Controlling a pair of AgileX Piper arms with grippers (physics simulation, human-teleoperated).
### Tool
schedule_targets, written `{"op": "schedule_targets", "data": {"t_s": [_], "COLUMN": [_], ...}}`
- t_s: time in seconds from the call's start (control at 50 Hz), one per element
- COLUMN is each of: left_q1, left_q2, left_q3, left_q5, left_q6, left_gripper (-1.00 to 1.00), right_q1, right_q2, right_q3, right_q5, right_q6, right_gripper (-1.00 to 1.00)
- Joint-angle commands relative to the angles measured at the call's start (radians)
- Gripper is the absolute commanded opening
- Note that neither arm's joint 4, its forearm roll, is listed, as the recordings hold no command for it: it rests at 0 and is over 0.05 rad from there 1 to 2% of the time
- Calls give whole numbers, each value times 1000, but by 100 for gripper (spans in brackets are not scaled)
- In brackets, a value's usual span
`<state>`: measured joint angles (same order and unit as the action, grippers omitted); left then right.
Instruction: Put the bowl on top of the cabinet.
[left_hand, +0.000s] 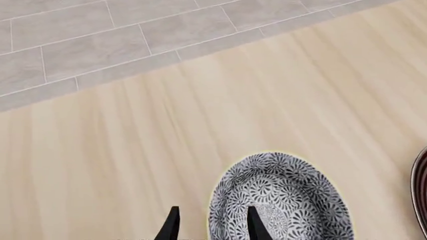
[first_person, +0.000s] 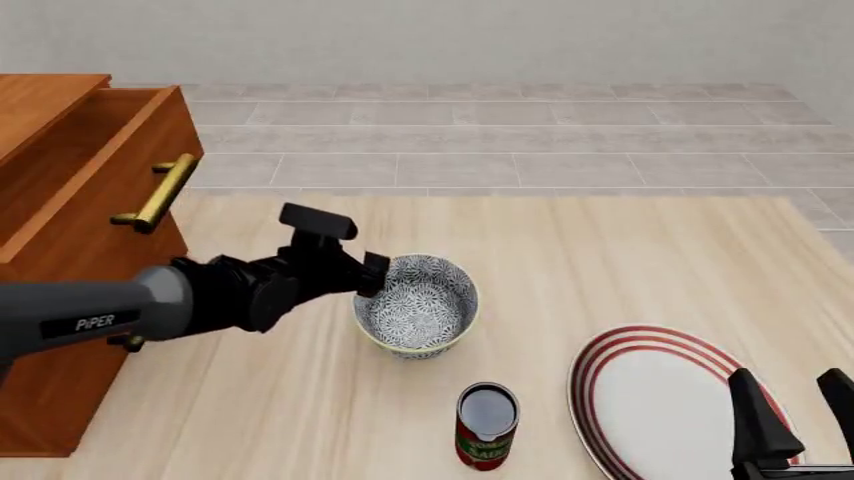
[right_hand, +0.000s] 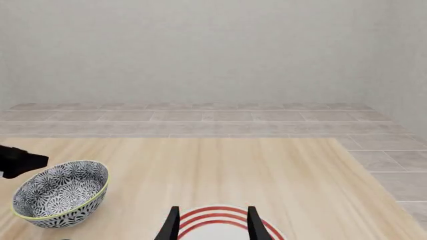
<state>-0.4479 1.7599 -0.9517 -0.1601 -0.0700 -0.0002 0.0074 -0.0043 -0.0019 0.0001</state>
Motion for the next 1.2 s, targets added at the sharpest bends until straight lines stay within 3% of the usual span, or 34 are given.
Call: {"op": "schedule_targets", "data": {"t_s": [0.02,1.2], "left_q1": [-14,-17], "left_q2": [6,176], "left_q3": [16,-48], "left_q5": [-7,-37], "left_q6": [12,31], "left_gripper": [100,100], "right_q1": [0,0], "right_q2": [0,0], "right_q3": [0,0], "right_q5": [0,0], "right_q6": [0,0], "right_gripper": [100,100]}}
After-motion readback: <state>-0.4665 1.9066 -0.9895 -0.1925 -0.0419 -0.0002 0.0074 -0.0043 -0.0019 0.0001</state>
